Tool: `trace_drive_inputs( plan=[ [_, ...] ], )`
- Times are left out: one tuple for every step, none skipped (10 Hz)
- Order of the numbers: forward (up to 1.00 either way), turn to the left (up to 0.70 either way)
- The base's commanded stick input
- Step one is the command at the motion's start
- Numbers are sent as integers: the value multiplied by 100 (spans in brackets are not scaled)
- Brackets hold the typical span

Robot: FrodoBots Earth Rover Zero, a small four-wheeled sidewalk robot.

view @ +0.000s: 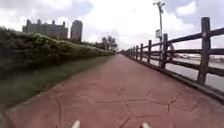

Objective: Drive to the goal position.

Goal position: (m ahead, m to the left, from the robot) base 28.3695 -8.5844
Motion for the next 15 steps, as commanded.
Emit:
trace_drive_inputs(
  plan=[
    [85,11],
    [85,11],
    [85,11],
    [85,9],
    [85,-9],
    [85,-23],
    [85,-23],
    [85,-23],
    [85,-23],
    [85,-23],
    [85,-23],
    [85,-23],
    [85,-23],
    [85,-23],
    [85,-23]
  ],
)
